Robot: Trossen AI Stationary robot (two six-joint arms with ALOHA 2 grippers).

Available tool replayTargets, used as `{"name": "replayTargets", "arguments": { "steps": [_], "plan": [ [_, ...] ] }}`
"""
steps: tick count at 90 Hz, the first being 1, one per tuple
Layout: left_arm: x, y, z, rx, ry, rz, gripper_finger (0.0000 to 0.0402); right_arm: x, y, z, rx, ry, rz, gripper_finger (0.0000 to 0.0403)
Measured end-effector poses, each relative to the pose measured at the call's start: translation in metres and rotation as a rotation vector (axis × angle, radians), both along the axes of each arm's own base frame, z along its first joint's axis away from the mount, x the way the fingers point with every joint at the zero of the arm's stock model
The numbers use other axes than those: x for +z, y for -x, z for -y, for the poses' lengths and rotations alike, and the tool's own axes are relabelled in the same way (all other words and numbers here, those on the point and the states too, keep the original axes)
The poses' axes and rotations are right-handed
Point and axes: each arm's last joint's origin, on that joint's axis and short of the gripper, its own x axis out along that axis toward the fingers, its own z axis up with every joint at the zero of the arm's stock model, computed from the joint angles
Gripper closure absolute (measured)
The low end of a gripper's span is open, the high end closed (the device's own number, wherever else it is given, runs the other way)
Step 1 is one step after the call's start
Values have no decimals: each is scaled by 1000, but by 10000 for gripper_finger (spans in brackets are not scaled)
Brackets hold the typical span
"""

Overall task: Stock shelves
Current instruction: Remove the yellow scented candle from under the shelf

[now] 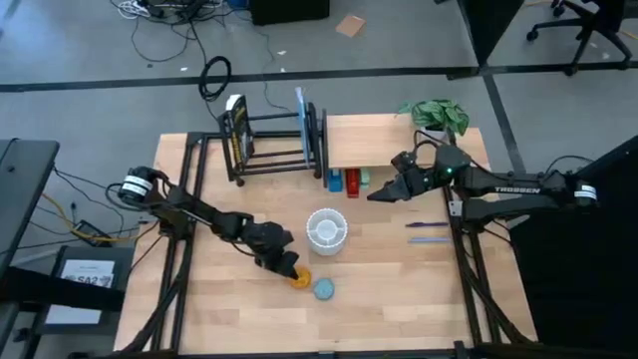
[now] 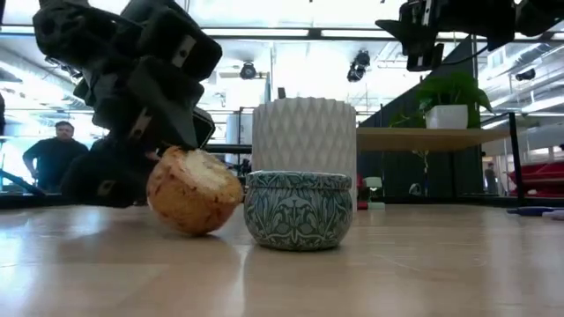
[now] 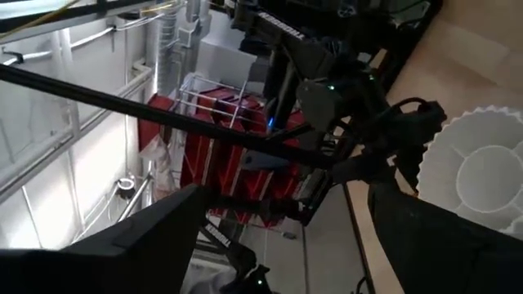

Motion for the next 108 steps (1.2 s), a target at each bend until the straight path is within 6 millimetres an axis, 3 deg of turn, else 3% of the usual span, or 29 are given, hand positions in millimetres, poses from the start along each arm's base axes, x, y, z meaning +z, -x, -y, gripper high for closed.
{"name": "replayTargets", "arguments": {
  "steps": [24,43,62,73,90,108],
  "plan": [
    [14,5,-1,-5,10,17,214,15,2,0,-34,88,100,92],
    [37,13,-3,14,18,69,226,64,3,-6,-40,229,137,108],
    [71,21,-7,105,45,207,227,122,22,-9,-170,480,-74,137],
    [92,23,-9,150,59,307,227,136,36,-5,-242,548,-196,155],
    [104,20,-10,190,38,398,227,125,49,13,-312,545,-557,184],
    [103,19,-10,201,27,390,227,112,30,43,-248,659,-872,210]
  ]
}}
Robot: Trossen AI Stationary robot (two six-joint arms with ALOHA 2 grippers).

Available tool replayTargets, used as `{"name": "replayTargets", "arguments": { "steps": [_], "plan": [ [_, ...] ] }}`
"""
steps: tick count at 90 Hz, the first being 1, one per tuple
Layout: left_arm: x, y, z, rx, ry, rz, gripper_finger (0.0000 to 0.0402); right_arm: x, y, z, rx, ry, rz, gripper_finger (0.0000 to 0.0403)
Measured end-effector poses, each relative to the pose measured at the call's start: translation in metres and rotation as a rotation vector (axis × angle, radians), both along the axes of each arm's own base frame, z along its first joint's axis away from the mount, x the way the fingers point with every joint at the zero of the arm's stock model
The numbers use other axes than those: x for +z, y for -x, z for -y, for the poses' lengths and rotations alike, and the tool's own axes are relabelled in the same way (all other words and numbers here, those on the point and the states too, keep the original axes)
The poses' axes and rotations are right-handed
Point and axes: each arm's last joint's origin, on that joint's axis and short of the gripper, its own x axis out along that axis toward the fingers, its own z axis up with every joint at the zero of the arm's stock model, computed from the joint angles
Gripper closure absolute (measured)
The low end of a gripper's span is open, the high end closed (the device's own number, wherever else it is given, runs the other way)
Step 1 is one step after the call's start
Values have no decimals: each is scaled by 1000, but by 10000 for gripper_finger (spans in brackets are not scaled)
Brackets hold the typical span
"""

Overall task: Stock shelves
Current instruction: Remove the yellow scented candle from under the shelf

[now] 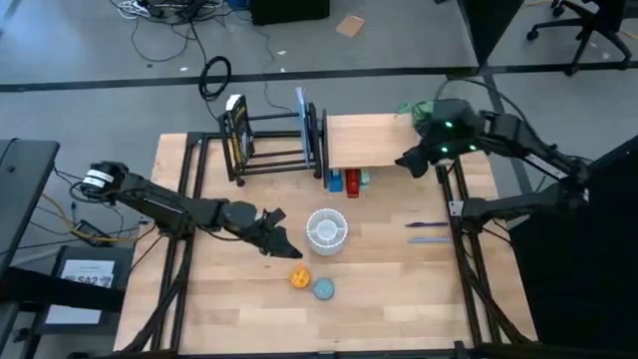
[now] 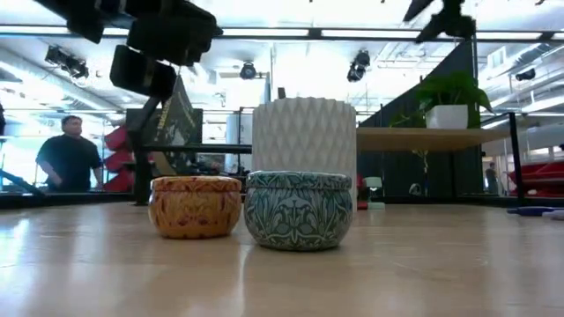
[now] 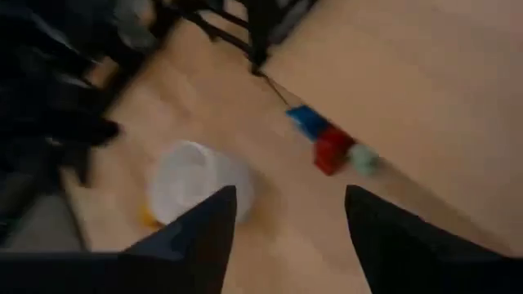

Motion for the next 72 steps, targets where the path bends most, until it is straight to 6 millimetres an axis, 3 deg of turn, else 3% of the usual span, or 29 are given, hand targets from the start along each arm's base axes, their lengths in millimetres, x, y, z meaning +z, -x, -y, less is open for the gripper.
{"name": "replayTargets", "arguments": {
  "steps": [12,32,45,72],
  "plan": [
    [-1,0,0,-6,3,-7,227,-9,-16,26,-30,35,-271,219],
    [-1,0,0,-10,4,-8,227,-17,-28,62,-30,-10,-486,220],
    [-1,0,0,-10,6,-9,227,-20,-22,79,-90,31,-579,210],
    [-1,0,0,-9,6,-9,227,-21,0,102,-195,43,-632,143]
  ]
}}
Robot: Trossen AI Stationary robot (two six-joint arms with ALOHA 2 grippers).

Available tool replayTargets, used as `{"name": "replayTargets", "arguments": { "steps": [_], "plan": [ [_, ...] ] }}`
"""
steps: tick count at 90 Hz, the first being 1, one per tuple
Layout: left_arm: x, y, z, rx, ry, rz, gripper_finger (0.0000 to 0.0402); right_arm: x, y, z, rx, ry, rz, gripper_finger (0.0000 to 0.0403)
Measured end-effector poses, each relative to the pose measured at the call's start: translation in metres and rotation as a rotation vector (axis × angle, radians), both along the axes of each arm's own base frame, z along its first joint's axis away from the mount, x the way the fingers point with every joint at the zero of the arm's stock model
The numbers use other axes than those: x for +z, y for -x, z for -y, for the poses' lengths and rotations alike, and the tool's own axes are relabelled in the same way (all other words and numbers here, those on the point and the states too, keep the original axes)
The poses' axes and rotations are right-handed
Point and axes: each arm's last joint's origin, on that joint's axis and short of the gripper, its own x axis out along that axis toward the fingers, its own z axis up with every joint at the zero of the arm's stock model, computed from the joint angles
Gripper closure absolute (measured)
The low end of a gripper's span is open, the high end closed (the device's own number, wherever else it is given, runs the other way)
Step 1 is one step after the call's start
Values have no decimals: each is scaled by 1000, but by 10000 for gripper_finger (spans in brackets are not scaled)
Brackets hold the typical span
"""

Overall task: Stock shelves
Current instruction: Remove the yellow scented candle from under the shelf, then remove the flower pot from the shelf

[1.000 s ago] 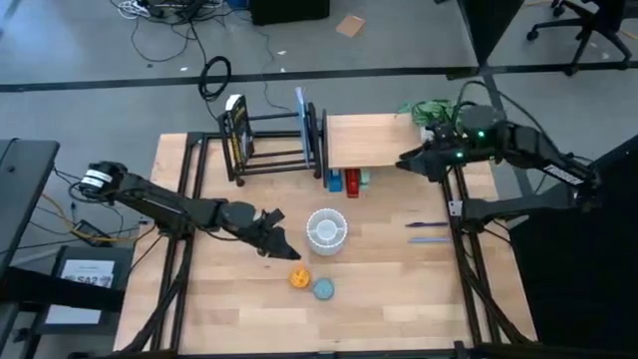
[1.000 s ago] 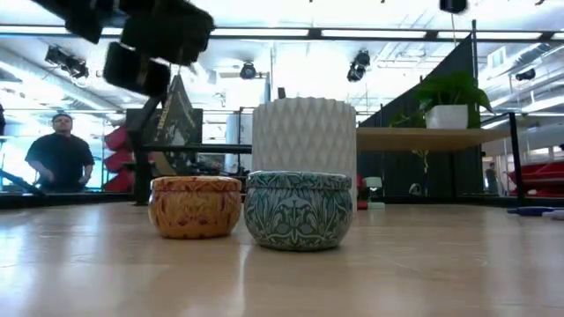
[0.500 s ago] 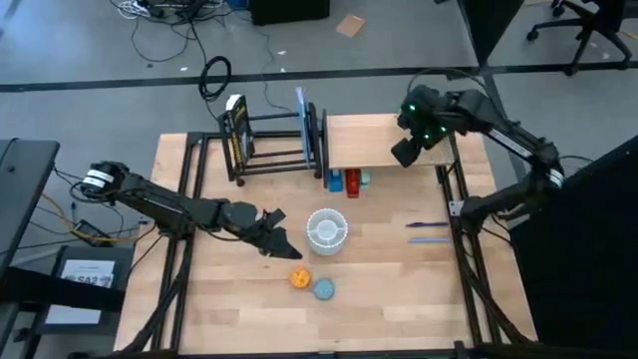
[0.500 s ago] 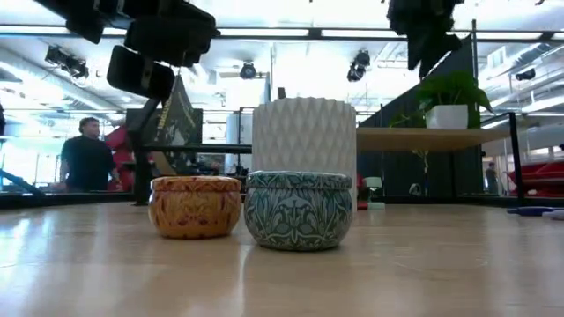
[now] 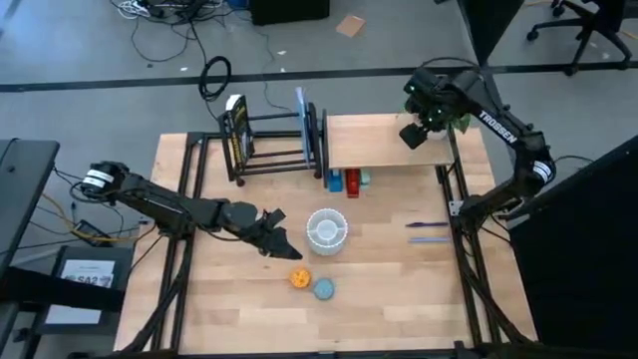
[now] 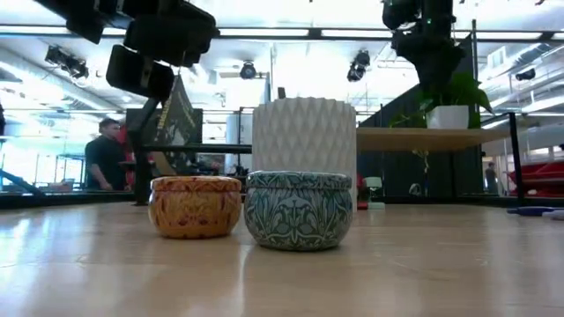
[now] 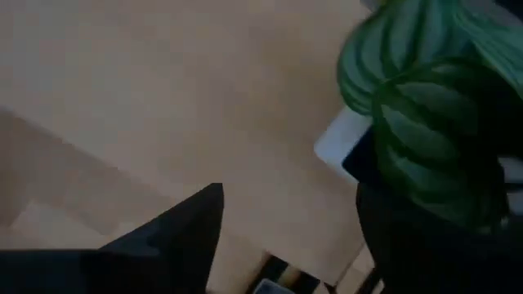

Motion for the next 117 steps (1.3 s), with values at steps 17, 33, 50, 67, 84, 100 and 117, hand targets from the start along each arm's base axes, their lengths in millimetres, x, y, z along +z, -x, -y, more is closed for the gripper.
{"name": "replayTargets", "arguments": {
  "steps": [17,33,50,67,84,100,117],
  "plan": [
    [0,0,0,0,0,-1,227,-9,3,4,-15,-18,-18,150],
    [0,0,0,0,-2,-1,227,-17,-1,1,3,-61,-14,171],
    [0,0,0,0,-3,-1,227,-7,-6,-16,72,-99,78,188],
    [0,0,0,0,-3,-1,227,19,-1,-29,26,76,40,202],
    [0,0,0,0,-3,0,227,9,4,-20,-36,98,-36,208],
    [0,0,0,0,-3,1,227,-8,-1,-16,-37,95,-58,209],
    [0,0,0,0,-3,2,227,-21,-4,-12,-45,124,-82,209]
  ]
}}
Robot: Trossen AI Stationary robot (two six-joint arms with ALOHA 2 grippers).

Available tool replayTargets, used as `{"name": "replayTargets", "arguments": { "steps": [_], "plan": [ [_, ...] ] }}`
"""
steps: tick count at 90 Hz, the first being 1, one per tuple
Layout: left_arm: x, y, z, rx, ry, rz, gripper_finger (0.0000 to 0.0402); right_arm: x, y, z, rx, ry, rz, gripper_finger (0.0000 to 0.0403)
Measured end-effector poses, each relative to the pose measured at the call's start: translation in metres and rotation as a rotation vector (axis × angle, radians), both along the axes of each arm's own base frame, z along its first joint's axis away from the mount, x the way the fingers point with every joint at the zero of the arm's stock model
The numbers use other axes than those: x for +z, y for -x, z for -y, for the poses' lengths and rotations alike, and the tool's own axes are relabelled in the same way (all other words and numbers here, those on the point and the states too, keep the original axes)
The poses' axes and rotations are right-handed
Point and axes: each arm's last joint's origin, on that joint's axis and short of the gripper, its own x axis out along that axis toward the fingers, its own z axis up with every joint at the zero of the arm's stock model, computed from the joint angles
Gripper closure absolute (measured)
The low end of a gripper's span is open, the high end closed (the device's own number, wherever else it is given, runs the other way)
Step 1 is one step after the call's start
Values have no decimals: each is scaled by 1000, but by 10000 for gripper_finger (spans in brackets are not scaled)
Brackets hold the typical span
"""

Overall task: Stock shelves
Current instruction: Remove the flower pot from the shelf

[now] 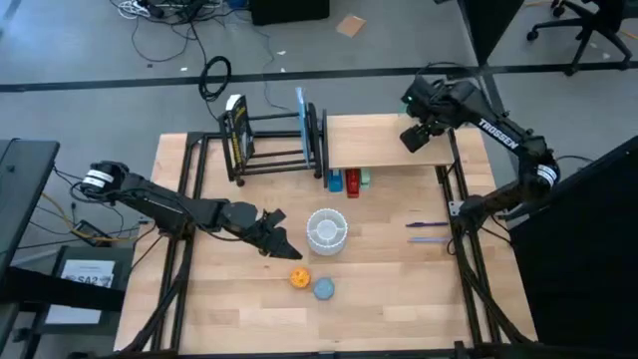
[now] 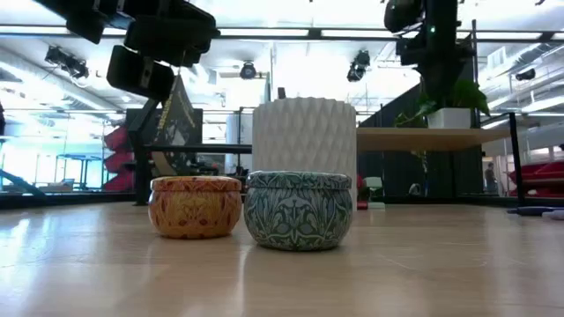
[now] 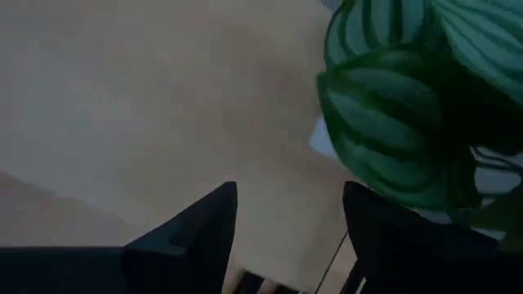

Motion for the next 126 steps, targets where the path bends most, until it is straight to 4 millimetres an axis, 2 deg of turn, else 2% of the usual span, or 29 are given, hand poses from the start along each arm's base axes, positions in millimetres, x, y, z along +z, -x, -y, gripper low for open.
{"name": "replayTargets", "arguments": {
  "steps": [19,53,78,101,126],
  "plan": [
    [0,0,0,0,0,1,227,-9,-2,2,-10,16,-11,210],
    [0,0,0,0,1,5,227,-6,-14,-6,24,170,-74,211],
    [2,-1,0,0,6,25,227,-6,-12,-5,-46,183,-66,211],
    [2,-1,0,-1,5,24,227,-20,-11,-4,-60,195,-120,215],
    [2,-1,0,-1,5,24,227,-20,-10,1,-81,219,-108,216]
  ]
}}
